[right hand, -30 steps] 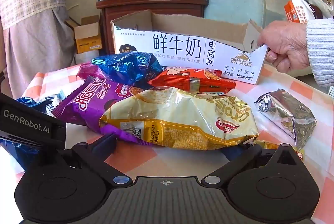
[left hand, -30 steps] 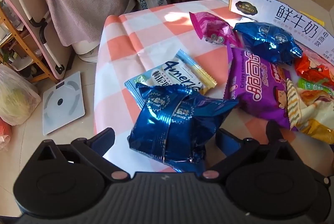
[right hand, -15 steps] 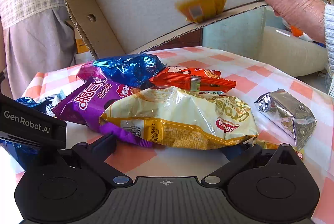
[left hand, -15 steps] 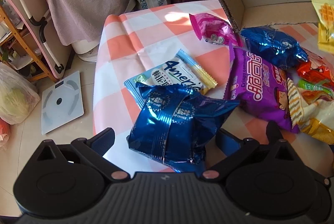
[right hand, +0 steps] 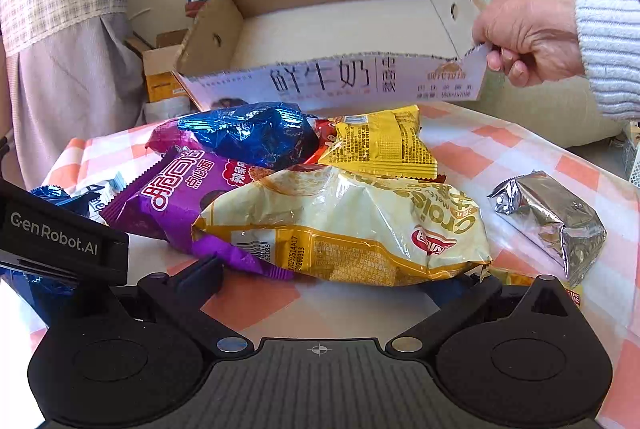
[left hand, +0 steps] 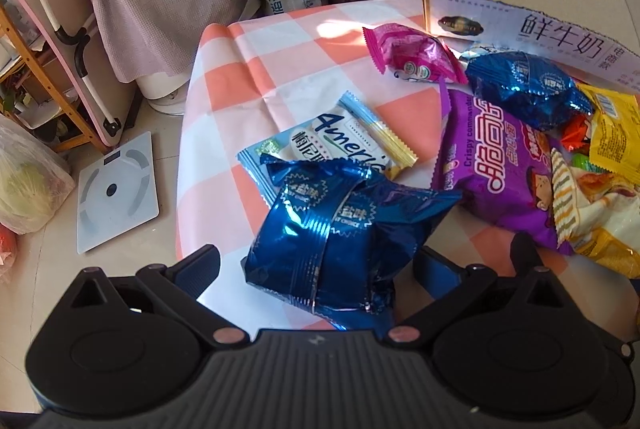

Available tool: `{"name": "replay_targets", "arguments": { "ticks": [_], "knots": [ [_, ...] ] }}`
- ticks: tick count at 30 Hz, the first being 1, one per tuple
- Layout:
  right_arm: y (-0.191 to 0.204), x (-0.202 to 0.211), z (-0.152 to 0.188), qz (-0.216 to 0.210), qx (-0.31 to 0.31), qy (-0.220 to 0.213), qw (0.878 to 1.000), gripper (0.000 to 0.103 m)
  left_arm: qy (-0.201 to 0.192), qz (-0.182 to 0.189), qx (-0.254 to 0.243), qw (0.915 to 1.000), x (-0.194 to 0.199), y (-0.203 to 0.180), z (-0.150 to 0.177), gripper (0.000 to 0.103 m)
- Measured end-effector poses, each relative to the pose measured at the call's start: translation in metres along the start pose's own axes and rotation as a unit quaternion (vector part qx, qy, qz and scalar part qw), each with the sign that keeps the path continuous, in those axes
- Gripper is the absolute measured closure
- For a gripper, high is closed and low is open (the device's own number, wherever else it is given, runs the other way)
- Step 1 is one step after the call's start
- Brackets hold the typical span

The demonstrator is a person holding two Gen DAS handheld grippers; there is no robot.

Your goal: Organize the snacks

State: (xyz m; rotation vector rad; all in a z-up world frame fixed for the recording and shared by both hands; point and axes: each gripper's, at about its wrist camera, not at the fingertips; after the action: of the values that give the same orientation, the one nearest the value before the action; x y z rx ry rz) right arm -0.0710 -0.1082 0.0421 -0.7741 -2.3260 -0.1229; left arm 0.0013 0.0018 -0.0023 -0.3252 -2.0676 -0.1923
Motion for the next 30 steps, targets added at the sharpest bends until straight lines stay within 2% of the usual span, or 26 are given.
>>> {"name": "replay_targets", "arguments": {
  "ticks": [30],
  "knots": [
    [0.0002,0.0002,-0.0002,0.0,0.001,0.001,1.0,0.0,0.001,-0.008,0.0,1.0,0.0046,-0.0032,0.0004,0.001]
  ]
}}
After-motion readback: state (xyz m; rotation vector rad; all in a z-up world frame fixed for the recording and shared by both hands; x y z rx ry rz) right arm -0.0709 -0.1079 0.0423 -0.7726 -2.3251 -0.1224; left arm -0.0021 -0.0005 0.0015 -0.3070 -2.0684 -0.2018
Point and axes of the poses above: each gripper's, at about its wrist camera, not at the fingertips, and x roughly against the way its jaws point, y to its left, z to its underside, and after that the axes turned 7 degrees about z, right-handed
